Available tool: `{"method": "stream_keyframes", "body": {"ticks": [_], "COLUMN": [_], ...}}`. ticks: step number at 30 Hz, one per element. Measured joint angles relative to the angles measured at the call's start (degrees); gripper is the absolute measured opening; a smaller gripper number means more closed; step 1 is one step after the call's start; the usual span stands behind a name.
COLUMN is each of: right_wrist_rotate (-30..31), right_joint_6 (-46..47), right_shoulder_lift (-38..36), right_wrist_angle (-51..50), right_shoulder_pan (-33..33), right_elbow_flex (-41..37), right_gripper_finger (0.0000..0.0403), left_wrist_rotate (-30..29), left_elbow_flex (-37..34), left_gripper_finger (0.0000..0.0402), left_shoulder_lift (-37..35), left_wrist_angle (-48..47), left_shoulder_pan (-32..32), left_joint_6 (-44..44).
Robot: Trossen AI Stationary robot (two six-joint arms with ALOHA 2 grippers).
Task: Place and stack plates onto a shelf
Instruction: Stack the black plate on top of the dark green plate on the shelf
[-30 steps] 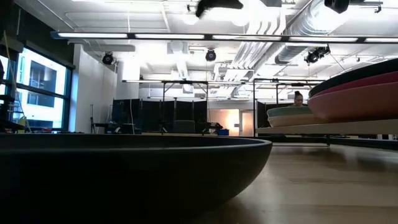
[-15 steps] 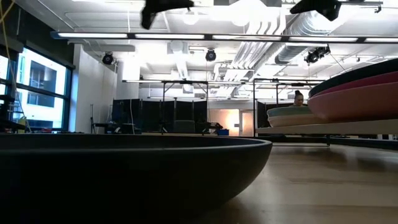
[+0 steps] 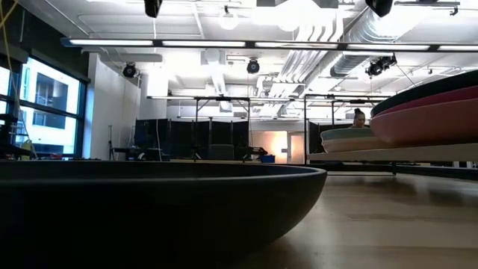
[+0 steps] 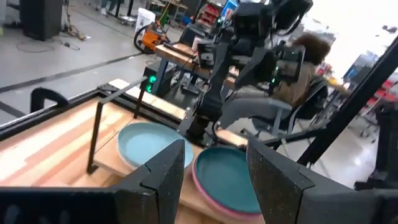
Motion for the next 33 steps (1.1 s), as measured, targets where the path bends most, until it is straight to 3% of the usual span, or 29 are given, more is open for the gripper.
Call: {"method": "stream_keyframes", "body": {"ticks": [5,7,11,22,26,33], "right_wrist_rotate": [-0.34,-4.61,-16.49,-33.84,-37.8,-38.0], "right_joint_6": [6.9,8.66,9.88,8.85,10.85,13.79], "right_shoulder_lift": [2.35,5.96,18.51,50.76,58.22,64.49], "right_wrist_angle": [4.26,9.01,13.97,13.28,12.49,11.71], "right_shoulder_pan": [-0.01,-0.07,0.04,-1.27,-1.32,-1.07], "right_elbow_flex": [0.0,0.03,2.78,16.14,18.58,21.0], "right_gripper_finger": [0.016,0.016,0.016,0.016,0.016,0.016], "left_wrist_rotate": [0.0,0.0,0.0,0.02,0.04,0.04], "left_elbow_flex": [-0.04,-0.02,-0.04,-0.04,-0.04,-0.04], "left_gripper_finger": [0.0163,0.0163,0.0163,0.0163,0.0163,0.0163], "left_shoulder_lift": [-3.12,-4.09,-5.53,-6.03,-6.03,-6.03], "left_wrist_angle": [-3.14,-3.67,-4.51,-4.81,-4.39,-4.03], "left_shoulder_pan": [0.0,0.0,0.02,0.02,0.02,0.02], "left_joint_6": [0.9,1.11,2.0,1.0,-0.1,-0.21]}}
